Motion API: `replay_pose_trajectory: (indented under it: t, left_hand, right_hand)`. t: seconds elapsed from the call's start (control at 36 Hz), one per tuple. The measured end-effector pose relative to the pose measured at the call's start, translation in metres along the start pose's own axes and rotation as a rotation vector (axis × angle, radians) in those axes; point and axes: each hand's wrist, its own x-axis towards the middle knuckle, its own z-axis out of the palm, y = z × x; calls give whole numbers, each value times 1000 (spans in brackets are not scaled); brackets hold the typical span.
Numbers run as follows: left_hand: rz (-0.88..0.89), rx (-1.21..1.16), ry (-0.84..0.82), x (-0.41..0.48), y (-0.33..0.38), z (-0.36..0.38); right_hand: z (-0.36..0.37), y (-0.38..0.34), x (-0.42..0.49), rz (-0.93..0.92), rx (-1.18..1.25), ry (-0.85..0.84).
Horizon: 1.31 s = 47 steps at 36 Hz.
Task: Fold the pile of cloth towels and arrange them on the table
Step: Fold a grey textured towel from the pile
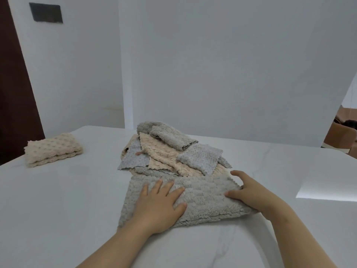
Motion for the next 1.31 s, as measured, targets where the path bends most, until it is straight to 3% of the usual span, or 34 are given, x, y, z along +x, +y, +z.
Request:
replay_pose_trajectory:
  t: [0.11,0.22,0.31,0.42,0.53,0.64,0.78,0.92,1.03,1.14,1.31]
  left_hand:
    - [-4,-54,61,-3,0,0]
    - [35,-26,328,-9,-9,-5]
    - [39,12,302,-12,-18,-2]
    - [15,-111,298,-11,-23,-2]
    - [-92,-611,518,-15,-35,-16]
    - [-302,-1274,441,-23,-59,-28]
    - [-386,-1597,332,-31,-79,-32]
    - [-367,-1532,239,-31,-76,-33]
    - [-322,-1366,309,-30,-78,-27]
    - [-221,-1215,327,-30,-78,-24]
    - [-206,-941,398,-28,-81,-19]
  right_hand:
    - [2,-7,-4,13,36,-5]
    - [1,-17,-2,-50,114,86]
    - [4,-28,-5,-104,138,134]
    - [17,-50,-14,-182,221,174]
    - [42,-81,-22,-272,303,143]
    - [72,-107,-27,-333,291,42]
    - [106,-124,-28,-369,257,-60]
    - [123,-126,-29,-372,247,-198]
    - [112,-113,-28,-406,255,25]
    - [105,-91,-25,-472,94,251]
    - [115,-66,-16,-458,-100,252]
